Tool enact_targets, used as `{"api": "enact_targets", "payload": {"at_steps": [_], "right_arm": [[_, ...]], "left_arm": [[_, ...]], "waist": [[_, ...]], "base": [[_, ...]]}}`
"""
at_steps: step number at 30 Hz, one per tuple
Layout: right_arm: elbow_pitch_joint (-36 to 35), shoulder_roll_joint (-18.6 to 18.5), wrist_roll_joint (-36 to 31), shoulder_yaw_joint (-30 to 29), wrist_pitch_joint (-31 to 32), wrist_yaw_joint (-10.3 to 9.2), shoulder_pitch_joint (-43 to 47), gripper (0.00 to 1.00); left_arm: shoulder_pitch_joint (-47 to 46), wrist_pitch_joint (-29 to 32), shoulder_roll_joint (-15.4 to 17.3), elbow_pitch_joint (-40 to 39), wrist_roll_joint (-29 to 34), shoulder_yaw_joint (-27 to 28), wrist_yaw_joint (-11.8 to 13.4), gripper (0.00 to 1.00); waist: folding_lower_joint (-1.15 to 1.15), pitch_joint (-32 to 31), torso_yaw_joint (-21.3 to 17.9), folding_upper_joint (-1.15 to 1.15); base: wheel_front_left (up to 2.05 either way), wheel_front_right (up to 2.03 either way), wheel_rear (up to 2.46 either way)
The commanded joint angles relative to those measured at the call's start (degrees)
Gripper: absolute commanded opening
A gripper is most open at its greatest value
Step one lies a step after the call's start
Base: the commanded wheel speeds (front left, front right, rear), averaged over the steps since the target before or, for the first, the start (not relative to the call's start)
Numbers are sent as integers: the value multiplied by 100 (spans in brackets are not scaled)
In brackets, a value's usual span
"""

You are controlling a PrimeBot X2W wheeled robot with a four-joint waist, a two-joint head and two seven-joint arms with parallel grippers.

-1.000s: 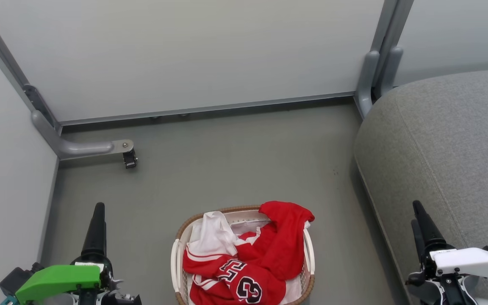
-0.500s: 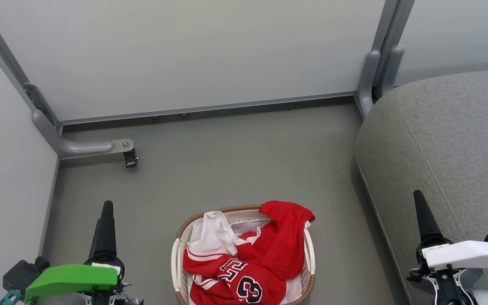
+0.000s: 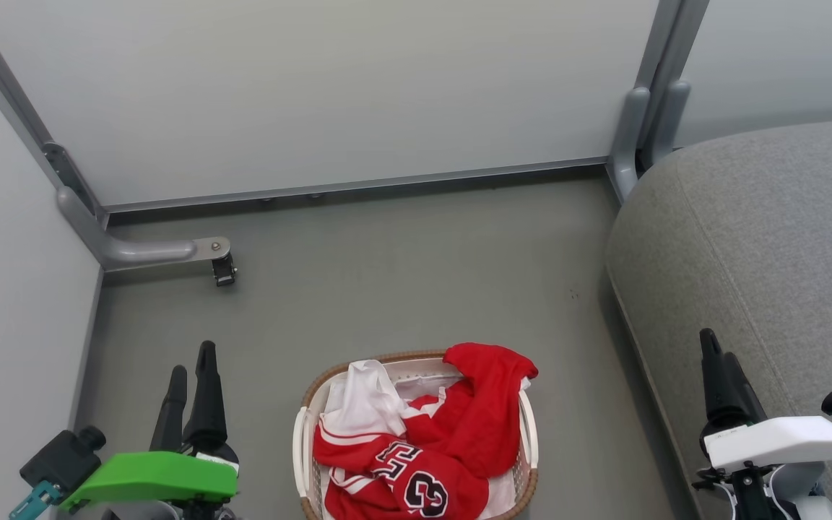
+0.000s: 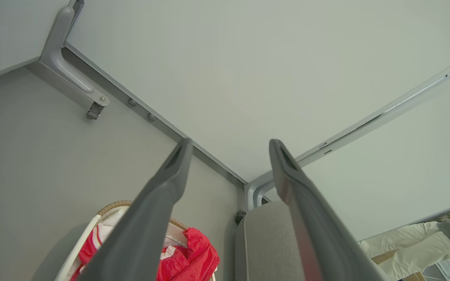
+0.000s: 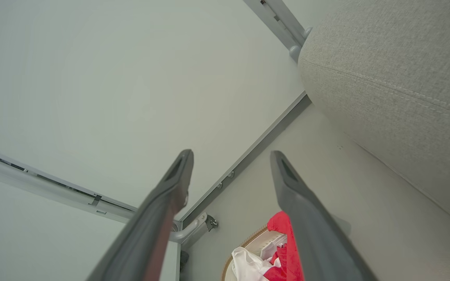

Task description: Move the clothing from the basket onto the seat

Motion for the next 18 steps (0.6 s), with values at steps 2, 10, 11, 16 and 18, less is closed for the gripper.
{"api": "enact_targets", "payload": {"at_steps": [2, 10, 11, 16, 18], "right_arm": [[-76, -39, -277, -12, -80, 2, 12, 100], [-148, -44, -965, 28, -213, 3, 1, 100], [-162, -45, -1065, 38, -228, 3, 3, 100], [-204, -47, -1554, 140, -306, 3, 26, 100], [-211, -49, -1767, 189, -334, 3, 36, 100]], "left_arm": [[49, -76, 36, -107, 374, -27, 48, 100], [124, -208, 41, -148, 1187, -140, 108, 100], [138, -225, 41, -142, 1295, -151, 114, 100], [204, -300, 44, -75, 1692, -193, 145, 100], [215, -330, 45, -42, 1839, -209, 151, 100]], "waist": [[0, -1, 3, 0], [0, 7, 12, 0], [0, 9, 13, 0], [0, 10, 19, 0], [0, 10, 22, 0]], "base": [[0, 0, 0], [0, 0, 0], [0, 0, 0], [0, 0, 0], [0, 0, 0]]}}
